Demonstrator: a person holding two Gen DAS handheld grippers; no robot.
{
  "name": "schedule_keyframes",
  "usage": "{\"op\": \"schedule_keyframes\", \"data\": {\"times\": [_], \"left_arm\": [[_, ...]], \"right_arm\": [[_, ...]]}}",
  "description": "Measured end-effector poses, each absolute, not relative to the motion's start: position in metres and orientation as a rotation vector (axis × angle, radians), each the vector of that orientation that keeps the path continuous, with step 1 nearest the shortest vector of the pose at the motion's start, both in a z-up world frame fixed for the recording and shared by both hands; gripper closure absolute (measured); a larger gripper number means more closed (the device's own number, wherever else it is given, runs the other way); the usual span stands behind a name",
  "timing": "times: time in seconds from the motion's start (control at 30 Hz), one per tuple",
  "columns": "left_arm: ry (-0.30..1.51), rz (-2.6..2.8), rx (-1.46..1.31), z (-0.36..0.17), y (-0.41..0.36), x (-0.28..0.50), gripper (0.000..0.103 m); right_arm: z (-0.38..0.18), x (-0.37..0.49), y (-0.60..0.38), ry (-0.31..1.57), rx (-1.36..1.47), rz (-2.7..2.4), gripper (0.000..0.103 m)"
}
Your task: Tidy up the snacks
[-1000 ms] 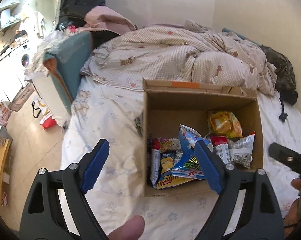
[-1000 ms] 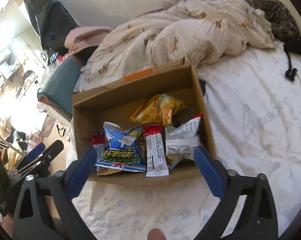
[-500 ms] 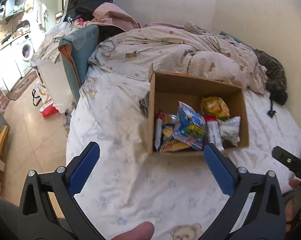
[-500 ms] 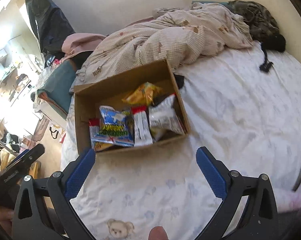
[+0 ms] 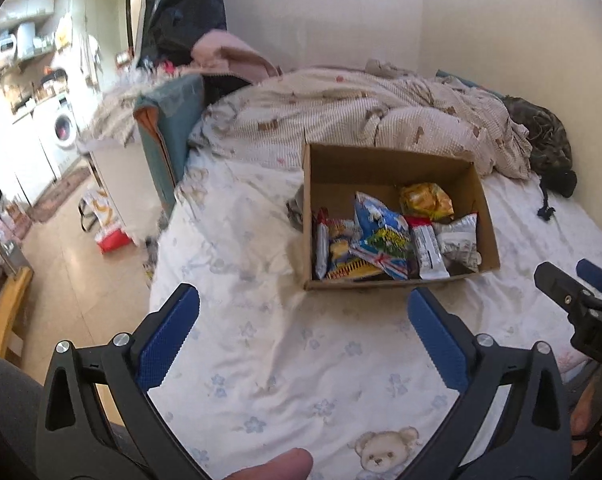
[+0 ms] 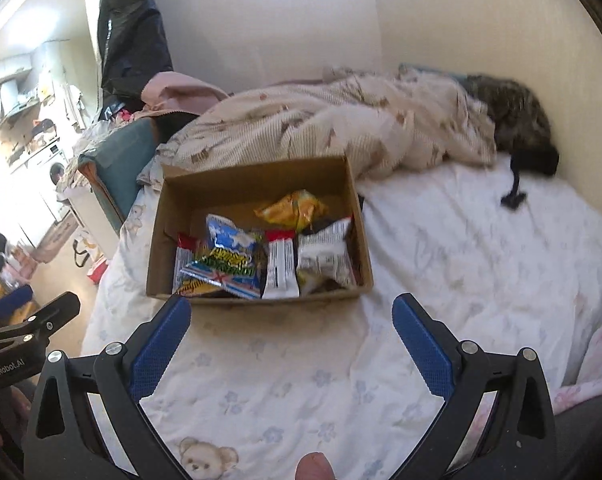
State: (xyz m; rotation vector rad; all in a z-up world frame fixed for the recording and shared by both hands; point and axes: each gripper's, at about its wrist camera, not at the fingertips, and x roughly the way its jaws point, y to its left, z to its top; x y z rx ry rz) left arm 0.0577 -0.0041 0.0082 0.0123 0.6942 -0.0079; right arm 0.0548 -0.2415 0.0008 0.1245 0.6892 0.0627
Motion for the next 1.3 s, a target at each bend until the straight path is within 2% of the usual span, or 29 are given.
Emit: {"op": "schedule_keyframes", "data": {"times": [0.1, 1.3], "left_arm": [[0.657, 0.007, 0.027, 0.013, -0.005, 0.057, 0.000], [0.694, -0.018, -0.031, 0.009, -0.003, 0.059, 0.000]], "right_arm": [[0.001, 0.054, -0.234, 0.685, 0.092, 0.059, 0.000], [0.001, 0.056, -0.244, 0.661, 0.117, -0.004, 0.000]]}}
